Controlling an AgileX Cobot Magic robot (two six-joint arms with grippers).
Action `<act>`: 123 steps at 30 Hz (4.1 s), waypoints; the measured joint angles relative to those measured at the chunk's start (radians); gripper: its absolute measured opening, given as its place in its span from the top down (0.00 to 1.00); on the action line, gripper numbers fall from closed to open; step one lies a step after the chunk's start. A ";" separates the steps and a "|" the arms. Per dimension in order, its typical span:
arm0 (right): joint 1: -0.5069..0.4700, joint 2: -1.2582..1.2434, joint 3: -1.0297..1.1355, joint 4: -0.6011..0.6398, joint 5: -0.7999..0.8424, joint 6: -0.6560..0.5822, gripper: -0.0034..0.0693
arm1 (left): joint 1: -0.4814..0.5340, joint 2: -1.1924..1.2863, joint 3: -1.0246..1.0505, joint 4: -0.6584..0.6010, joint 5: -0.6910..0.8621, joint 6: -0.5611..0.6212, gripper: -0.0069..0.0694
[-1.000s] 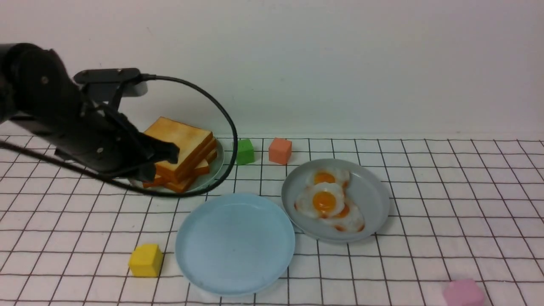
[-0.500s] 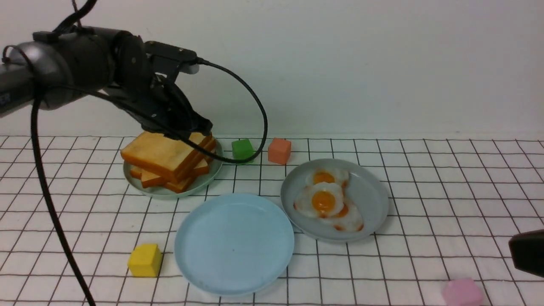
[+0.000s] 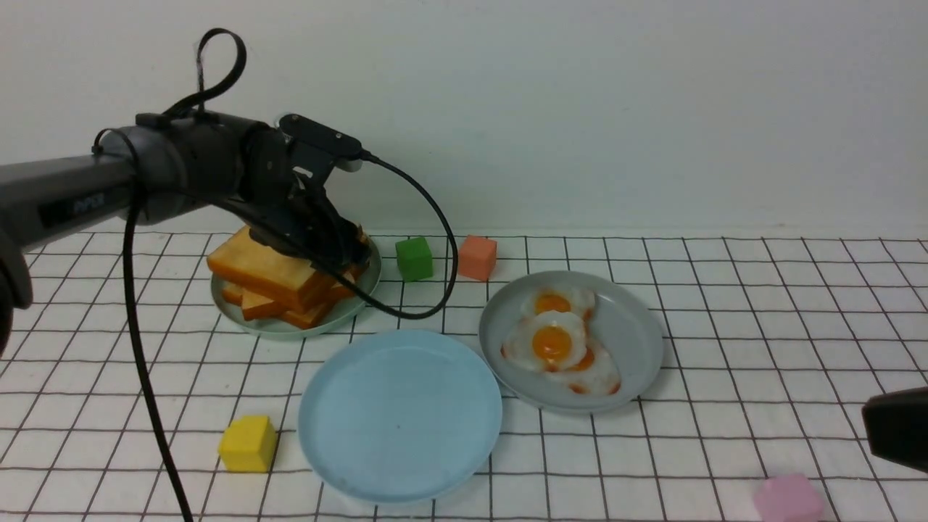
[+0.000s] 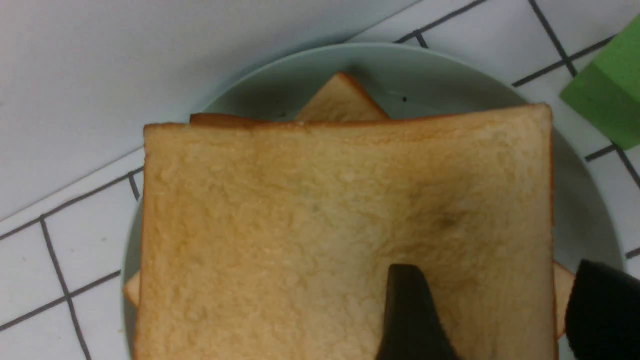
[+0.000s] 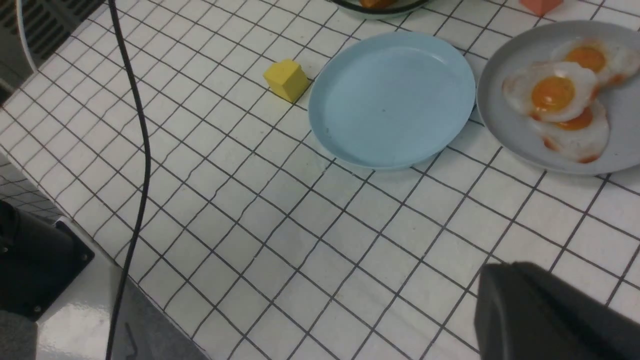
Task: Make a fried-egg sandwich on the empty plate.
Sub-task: Use the left arm to grab a slice of bread, then use the left arm to put a slice of bread into the empty plate in the middle, then use the right arm to grab a fried egg
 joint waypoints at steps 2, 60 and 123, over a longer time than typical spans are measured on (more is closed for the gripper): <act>0.000 0.000 0.000 0.014 0.001 0.000 0.94 | 0.000 0.002 0.000 0.007 0.001 0.000 0.47; 0.000 -0.121 -0.001 0.054 0.041 0.000 0.91 | -0.389 -0.286 0.369 0.016 0.128 -0.135 0.41; -0.118 1.491 -0.713 0.165 -0.280 0.031 0.52 | -0.389 -1.689 1.007 -0.254 -0.017 -0.215 0.93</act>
